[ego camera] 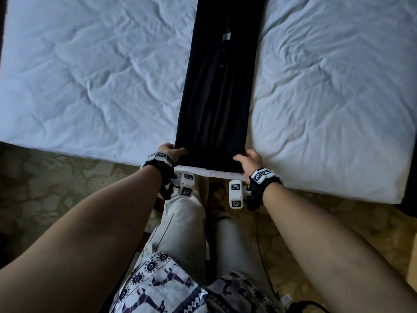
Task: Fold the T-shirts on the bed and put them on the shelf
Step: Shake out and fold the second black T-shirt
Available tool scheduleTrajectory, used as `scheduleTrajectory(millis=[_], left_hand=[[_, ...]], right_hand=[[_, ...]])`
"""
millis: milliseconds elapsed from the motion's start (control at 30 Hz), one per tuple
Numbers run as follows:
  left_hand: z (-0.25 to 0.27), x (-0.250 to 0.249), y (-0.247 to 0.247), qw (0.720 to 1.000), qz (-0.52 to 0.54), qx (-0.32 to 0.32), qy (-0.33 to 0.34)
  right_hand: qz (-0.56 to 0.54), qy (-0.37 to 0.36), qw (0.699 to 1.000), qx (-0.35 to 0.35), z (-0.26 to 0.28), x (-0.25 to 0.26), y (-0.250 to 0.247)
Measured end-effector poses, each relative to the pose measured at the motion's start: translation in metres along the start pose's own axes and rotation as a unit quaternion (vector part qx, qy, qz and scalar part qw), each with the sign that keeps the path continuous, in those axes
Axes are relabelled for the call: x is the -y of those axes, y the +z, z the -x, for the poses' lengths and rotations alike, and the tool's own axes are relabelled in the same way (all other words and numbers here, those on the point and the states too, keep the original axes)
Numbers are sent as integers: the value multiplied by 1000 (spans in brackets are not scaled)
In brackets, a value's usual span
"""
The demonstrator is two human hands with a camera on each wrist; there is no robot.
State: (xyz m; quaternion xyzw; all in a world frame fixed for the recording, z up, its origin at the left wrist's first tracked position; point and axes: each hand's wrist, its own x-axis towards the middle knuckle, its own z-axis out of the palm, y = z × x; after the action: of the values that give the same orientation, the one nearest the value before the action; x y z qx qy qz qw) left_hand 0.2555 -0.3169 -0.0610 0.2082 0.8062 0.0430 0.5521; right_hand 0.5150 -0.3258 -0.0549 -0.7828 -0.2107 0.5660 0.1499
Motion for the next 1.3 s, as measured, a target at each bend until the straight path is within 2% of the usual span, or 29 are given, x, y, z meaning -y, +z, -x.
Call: scheduleTrajectory(millis=[67,167,300,367,467,533,600,700,767,833,900,1000,1100,1200,1300], left_hand=[[15,1,4,998,61,-17,4],[32,1,8,982,185,-35,28],[47,-5,0,969,227,-36,94],[51,-14,-6,971,197,-50,124],[63,-32,-14,975,87,-68,192],[69,-47,-21,972,4,-58,227],[74,-63,-30,965,-99,-28,240],[79,-87,-39,935,-249,20,253],[79,-102,-43,910,-308,19,276],[76,-116,-44,886,-356,4,299],[72,-129,-44,870,-384,-19,309],[65,-147,-44,849,-415,-66,320],[55,-169,-46,824,-439,-86,348],[45,-192,-50,828,-433,-71,349],[34,-219,-55,836,-419,-61,350]], right_hand=[[-12,-11,1000,-21,8,-3,2],[14,-67,996,-61,24,2,0],[92,-161,981,-47,37,14,-8],[125,-194,973,-29,37,20,-9],[158,-216,964,4,40,35,-13],[202,-213,955,44,43,48,-18],[275,-214,934,82,49,63,-24],[367,-253,891,86,50,83,-29],[407,-289,864,68,48,95,-30],[415,-308,855,38,46,108,-31],[414,-311,856,4,45,122,-32],[451,-329,828,-56,42,144,-34],[469,-345,810,-71,36,164,-36],[494,-355,791,-69,29,187,-36],[470,-351,809,-32,11,211,-36]])
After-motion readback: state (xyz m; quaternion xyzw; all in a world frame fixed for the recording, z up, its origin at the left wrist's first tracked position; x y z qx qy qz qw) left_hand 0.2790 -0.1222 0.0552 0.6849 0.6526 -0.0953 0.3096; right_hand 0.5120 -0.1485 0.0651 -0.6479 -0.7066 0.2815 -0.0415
